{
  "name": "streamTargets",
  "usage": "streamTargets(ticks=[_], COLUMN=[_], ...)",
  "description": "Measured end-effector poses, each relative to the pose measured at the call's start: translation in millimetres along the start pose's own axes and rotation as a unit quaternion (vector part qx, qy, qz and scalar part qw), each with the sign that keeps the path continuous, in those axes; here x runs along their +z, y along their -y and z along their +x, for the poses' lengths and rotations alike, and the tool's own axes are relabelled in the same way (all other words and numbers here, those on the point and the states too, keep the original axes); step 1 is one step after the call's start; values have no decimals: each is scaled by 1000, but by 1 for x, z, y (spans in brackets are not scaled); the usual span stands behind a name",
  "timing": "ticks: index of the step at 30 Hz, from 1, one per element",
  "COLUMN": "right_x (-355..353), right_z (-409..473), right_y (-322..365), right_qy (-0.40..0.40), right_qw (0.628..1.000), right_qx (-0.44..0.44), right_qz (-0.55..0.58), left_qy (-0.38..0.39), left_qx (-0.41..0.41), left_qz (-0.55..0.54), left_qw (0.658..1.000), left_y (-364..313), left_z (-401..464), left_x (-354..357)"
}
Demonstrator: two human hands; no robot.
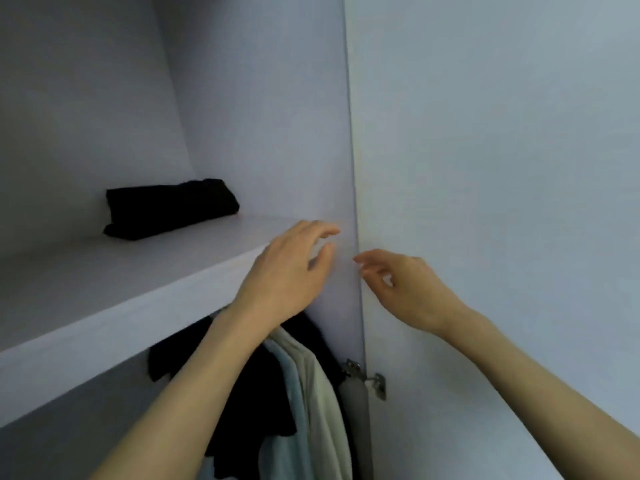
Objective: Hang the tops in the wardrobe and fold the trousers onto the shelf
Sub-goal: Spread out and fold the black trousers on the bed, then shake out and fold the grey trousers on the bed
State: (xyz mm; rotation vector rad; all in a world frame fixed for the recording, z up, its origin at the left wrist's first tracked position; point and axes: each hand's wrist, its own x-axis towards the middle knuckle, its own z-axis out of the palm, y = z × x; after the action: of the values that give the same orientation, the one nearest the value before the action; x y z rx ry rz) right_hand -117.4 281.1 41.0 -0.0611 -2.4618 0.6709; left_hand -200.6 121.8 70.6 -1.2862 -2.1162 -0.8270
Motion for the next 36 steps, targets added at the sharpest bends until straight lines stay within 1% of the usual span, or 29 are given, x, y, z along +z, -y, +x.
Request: streamTargets(ticks=[3,6,7,8,9,12,15,18,20,23,24,25,30,32,34,36], right_x=[-23,-44,-53,-65,-66,-106,-160,-209,-253,-314,-323,-341,-399,-419,-434,-456], right_z=[-80,-144,-166,-195,-206,-271,-341,-394,-435,-480,-485,-499,-540,-556,-565,-579], right_y=[-42,-82,-96,-113,-120,-163,-214,-260,-298,-348,-356,-371,-437,-468,-490,-525], right_qy=[59,80,84,93,107,103,57,27,11,-45,-56,-67,-110,-138,-150,-171], right_qw=[992,979,972,964,959,934,907,879,859,835,833,822,790,770,755,730], right_qx=[106,187,215,244,258,337,412,473,508,546,548,563,601,621,636,657], right_qz=[-23,-29,-30,-42,-43,-54,-63,-58,-60,-63,-60,-57,-53,-51,-56,-73], left_qy=[93,168,193,223,239,308,378,406,418,446,452,467,511,528,536,547], left_qx=[0,-14,-7,0,6,55,97,115,129,137,139,147,190,211,231,266], left_qz=[-70,-126,-137,-156,-168,-237,-303,-322,-325,-336,-336,-338,-347,-348,-351,-358], left_qw=[993,978,972,962,956,920,869,848,838,818,814,804,763,745,732,709], left_y=[-53,-92,-107,-131,-137,-206,-296,-366,-426,-503,-514,-538,-613,-643,-667,-704], left_z=[-32,-57,-65,-73,-81,-95,-102,-94,-80,-54,-47,-42,-14,-4,8,28], left_x=[62,117,137,161,172,233,299,356,399,453,460,479,555,594,625,669])
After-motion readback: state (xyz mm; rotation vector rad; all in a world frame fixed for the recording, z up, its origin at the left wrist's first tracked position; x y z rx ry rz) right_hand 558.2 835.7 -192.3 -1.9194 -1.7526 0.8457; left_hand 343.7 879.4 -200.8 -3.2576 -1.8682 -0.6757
